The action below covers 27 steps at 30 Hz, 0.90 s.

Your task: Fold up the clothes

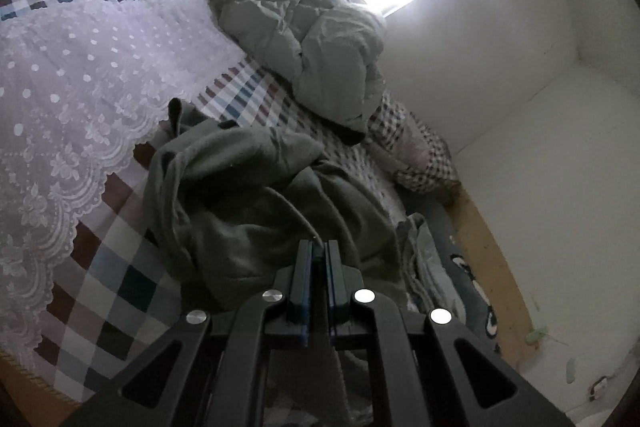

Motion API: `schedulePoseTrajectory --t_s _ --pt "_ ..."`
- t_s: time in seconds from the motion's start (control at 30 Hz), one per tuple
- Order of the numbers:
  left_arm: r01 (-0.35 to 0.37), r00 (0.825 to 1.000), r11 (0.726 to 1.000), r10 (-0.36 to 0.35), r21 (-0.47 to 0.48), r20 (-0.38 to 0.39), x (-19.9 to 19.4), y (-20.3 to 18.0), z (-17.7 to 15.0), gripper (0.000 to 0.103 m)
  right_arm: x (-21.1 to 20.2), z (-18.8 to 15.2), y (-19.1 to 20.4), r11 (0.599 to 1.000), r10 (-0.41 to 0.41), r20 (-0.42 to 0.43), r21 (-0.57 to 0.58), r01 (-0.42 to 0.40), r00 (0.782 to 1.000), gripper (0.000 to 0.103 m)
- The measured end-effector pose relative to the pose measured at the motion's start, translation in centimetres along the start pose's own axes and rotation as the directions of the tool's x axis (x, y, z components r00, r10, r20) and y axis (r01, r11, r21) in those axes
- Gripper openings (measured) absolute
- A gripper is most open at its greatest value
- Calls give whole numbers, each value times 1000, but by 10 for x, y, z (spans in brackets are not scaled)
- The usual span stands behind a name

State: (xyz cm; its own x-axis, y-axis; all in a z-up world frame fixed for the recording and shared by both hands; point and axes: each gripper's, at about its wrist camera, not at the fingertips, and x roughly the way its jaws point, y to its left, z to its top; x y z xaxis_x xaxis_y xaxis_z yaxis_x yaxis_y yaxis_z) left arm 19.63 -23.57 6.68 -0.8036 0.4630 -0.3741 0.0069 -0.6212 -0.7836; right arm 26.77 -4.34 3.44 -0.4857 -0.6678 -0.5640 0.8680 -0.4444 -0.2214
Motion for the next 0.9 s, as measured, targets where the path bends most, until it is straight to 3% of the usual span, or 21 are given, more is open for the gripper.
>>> schedulePoseTrajectory --t_s 0.1,0.17,0.23,0.43,0.53,0.63,0.73,0.8,0.9 --pt "3 1000 1000 -3 -6 31 -8 2 2 5 4 0 -1 999 -46 -20 -6 46 999 41" --pt "26 999 1000 -25 -5 46 -12 0 1 5 2 0 -12 997 -69 -27 23 70 997 16" --pt "51 997 999 -51 -3 58 -16 -2 0 5 -3 3 -30 993 -97 -31 71 99 995 5" --pt "137 990 988 -140 77 30 -11 -35 -16 5 -46 7 -82 953 -254 38 180 244 966 4" --pt "191 982 972 -189 140 -25 -4 -59 -33 0 -73 7 -95 915 -372 85 203 349 924 4" --pt "135 987 961 -110 241 -114 15 -81 -53 0 -104 8 -110 846 -516 137 236 478 846 4" --pt "42 988 928 17 370 -155 33 -98 -69 0 -126 -2 -136 800 -566 112 311 512 817 4" --pt "-23 986 886 97 464 -138 41 -109 -79 0 -130 -13 -154 788 -553 73 369 492 830 4" --pt "-113 980 801 188 588 -68 47 -124 -92 3 -130 -23 -163 820 -484 68 382 426 872 4"
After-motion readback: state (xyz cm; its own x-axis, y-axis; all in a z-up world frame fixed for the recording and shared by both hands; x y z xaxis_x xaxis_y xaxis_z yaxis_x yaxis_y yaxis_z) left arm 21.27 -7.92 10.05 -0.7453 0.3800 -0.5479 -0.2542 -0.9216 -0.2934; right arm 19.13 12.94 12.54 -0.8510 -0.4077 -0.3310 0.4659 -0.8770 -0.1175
